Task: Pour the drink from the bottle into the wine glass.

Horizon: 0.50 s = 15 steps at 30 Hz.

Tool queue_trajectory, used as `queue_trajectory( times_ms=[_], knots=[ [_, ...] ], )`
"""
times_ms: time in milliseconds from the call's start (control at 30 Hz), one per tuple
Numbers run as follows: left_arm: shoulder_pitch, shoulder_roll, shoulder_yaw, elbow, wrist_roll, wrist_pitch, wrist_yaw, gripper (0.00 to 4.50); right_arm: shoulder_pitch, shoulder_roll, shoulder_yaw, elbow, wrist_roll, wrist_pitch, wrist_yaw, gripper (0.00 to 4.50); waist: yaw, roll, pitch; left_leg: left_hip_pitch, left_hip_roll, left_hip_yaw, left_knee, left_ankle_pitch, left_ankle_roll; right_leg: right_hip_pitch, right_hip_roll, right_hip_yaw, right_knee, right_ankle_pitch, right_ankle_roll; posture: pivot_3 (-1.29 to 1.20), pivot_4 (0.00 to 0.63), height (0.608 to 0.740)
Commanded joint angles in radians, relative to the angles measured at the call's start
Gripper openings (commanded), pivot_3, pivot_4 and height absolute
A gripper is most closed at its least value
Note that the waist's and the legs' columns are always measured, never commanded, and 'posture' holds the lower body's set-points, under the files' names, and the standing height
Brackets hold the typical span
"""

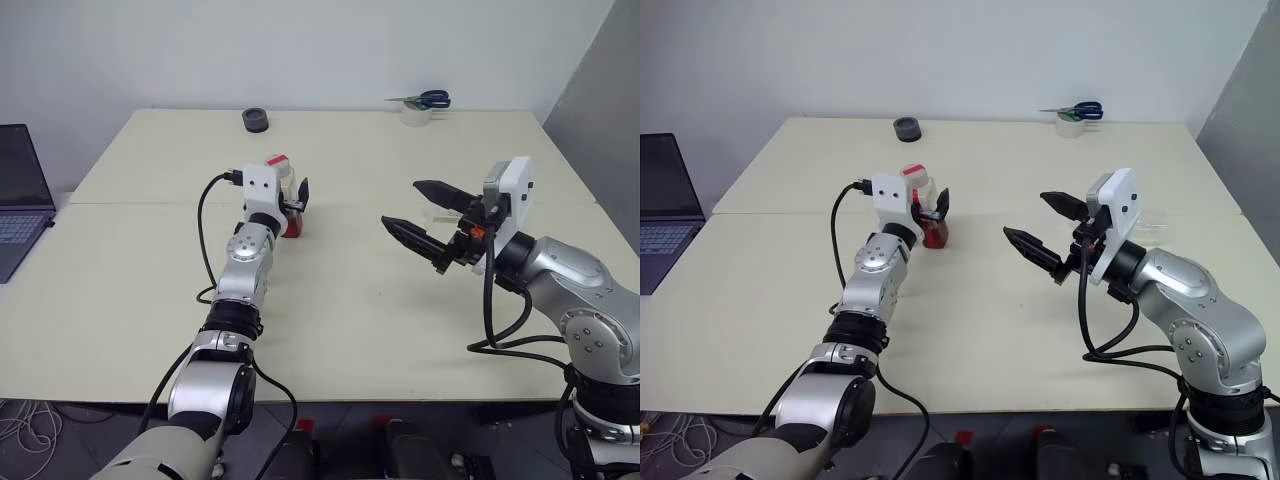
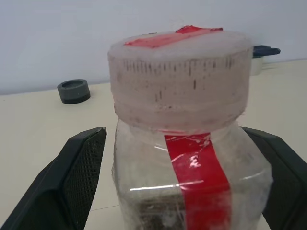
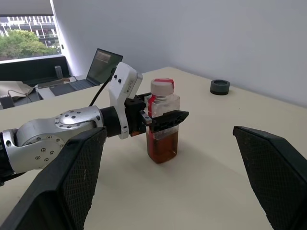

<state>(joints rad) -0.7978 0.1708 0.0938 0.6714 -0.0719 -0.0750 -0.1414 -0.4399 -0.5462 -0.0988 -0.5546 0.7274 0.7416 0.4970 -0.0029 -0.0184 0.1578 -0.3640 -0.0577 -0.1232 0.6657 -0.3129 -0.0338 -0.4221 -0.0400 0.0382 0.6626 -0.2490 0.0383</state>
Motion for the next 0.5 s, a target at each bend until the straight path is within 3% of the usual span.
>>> queue_trajectory(
  times_ms=[33, 267, 367, 500],
  knots=[
    [-0.032, 0.009, 0.009, -0.016, 0.001, -0.028, 0.003, 4.44, 0.001, -0.006, -0.028, -0.034, 0.01, -0.013, -0.006, 4.5, 0.0, 0.0, 0.0, 0.0, 0.0, 0.0, 0.0, 0.0, 0.0, 0.0, 0.0, 0.0, 0.0, 0.0, 0.0, 0.0, 0.15, 0.74],
    [-0.028, 0.012, 0.013, -0.02, -0.004, -0.028, -0.003, 4.44, -0.003, -0.003, -0.022, -0.031, 0.012, -0.015, -0.001, 4.5, 0.0, 0.0, 0.0, 0.0, 0.0, 0.0, 0.0, 0.0, 0.0, 0.0, 0.0, 0.0, 0.0, 0.0, 0.0, 0.0, 0.15, 0.74],
    [-0.024, 0.01, 0.016, -0.024, -0.008, -0.029, -0.007, 3.88, -0.01, -0.005, -0.021, -0.026, 0.011, -0.015, 0.003, 4.5, 0.0, 0.0, 0.0, 0.0, 0.0, 0.0, 0.0, 0.0, 0.0, 0.0, 0.0, 0.0, 0.0, 0.0, 0.0, 0.0, 0.15, 0.74],
    [-0.018, 0.005, 0.019, -0.03, -0.012, -0.032, -0.006, 2.66, -0.012, -0.009, -0.021, -0.025, 0.01, -0.015, 0.009, 4.5, 0.0, 0.0, 0.0, 0.0, 0.0, 0.0, 0.0, 0.0, 0.0, 0.0, 0.0, 0.0, 0.0, 0.0, 0.0, 0.0, 0.15, 0.74]
  ],
)
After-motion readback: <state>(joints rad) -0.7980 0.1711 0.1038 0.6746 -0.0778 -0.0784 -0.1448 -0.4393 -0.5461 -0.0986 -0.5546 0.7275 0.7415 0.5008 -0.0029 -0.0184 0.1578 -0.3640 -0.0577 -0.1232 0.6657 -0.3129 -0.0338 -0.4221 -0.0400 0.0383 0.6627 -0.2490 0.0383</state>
